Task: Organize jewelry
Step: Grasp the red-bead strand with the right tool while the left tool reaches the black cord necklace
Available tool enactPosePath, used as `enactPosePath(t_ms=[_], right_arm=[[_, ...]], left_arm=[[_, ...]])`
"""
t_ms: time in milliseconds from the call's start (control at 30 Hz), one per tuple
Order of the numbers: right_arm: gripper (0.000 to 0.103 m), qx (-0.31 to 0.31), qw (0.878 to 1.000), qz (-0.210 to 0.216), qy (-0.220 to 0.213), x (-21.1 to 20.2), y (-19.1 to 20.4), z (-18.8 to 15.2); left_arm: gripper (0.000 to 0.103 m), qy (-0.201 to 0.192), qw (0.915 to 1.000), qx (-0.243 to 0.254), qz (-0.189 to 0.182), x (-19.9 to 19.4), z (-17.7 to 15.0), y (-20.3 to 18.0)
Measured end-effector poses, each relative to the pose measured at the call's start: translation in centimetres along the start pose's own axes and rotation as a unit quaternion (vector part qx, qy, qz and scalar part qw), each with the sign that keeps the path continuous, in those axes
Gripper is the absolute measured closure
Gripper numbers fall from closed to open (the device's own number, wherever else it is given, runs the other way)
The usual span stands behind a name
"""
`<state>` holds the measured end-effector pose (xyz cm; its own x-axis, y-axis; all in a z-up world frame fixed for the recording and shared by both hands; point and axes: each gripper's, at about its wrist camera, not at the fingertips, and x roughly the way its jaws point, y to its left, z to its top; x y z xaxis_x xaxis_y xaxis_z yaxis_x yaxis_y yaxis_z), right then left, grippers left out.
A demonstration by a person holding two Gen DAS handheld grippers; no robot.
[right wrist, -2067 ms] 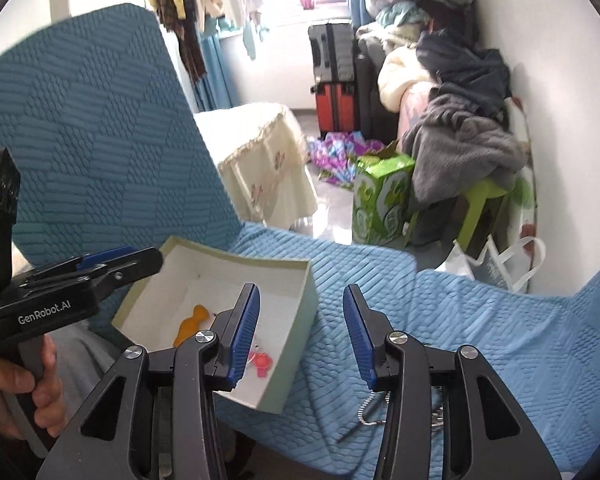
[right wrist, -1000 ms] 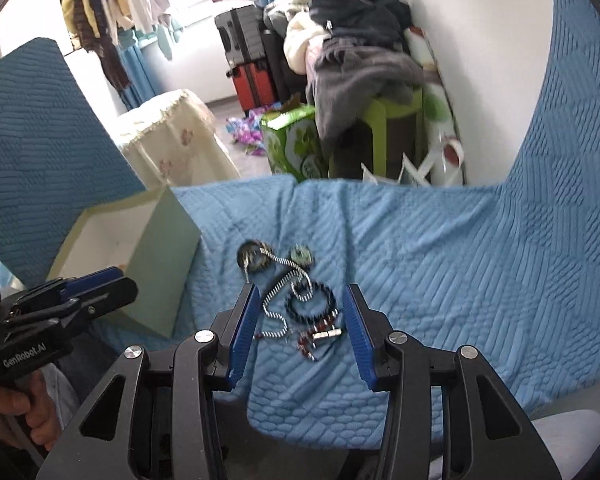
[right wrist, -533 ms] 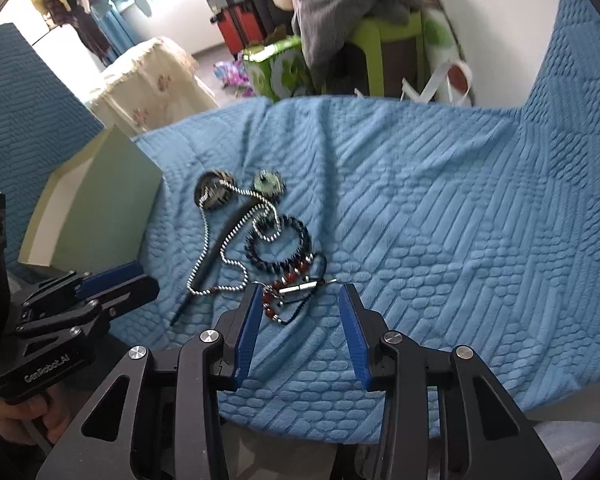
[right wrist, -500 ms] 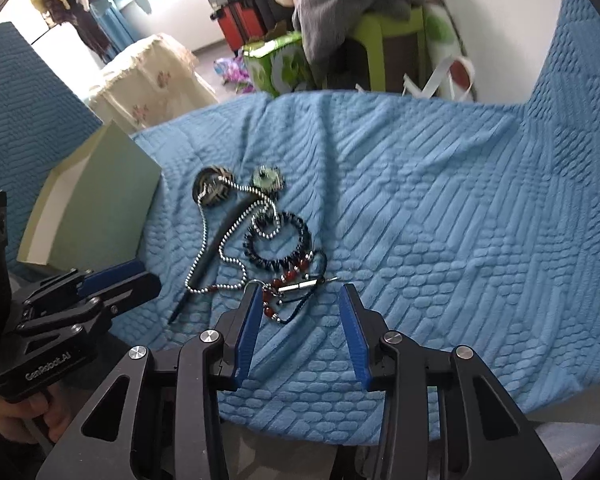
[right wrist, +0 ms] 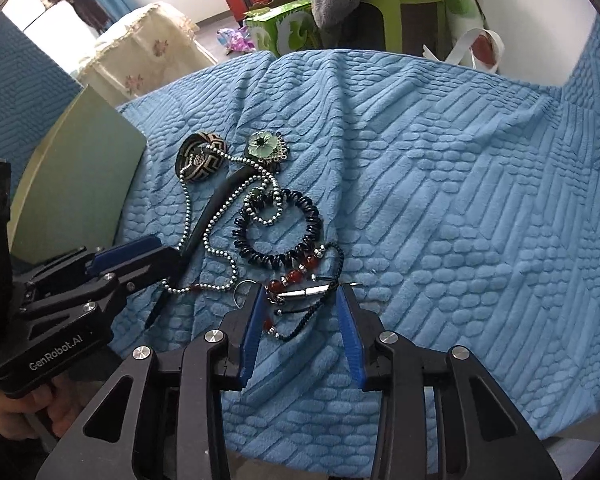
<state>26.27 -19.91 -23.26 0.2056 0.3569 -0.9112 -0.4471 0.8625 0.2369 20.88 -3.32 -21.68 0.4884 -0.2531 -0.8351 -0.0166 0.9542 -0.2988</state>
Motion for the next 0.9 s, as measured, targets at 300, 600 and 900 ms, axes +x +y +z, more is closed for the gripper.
enactPosePath(t_ms=[300, 600, 900], right_arm=[[0.071, -0.022, 0.999, -0.028, 0.001, 0.3, 0.2, -0.4], [0.082, -0.017, 1.0, -0.02, 0.012, 0.0, 1.0, -1.3], [0.097, 0.035, 0.998, -0.046, 0.005, -0.7, -1.3, -1.2]], left_arm=[[0.074, -0.001, 1.0, -0.001, -0.009, 0.3, 0.4, -0.2], [0.074, -0.016, 0.9997, 0.007, -0.018, -0.5, 0.6, -0.9], [0.074, -0.017, 0.9994, 0.011, -0.028, -1.0, 0.2, -1.2]])
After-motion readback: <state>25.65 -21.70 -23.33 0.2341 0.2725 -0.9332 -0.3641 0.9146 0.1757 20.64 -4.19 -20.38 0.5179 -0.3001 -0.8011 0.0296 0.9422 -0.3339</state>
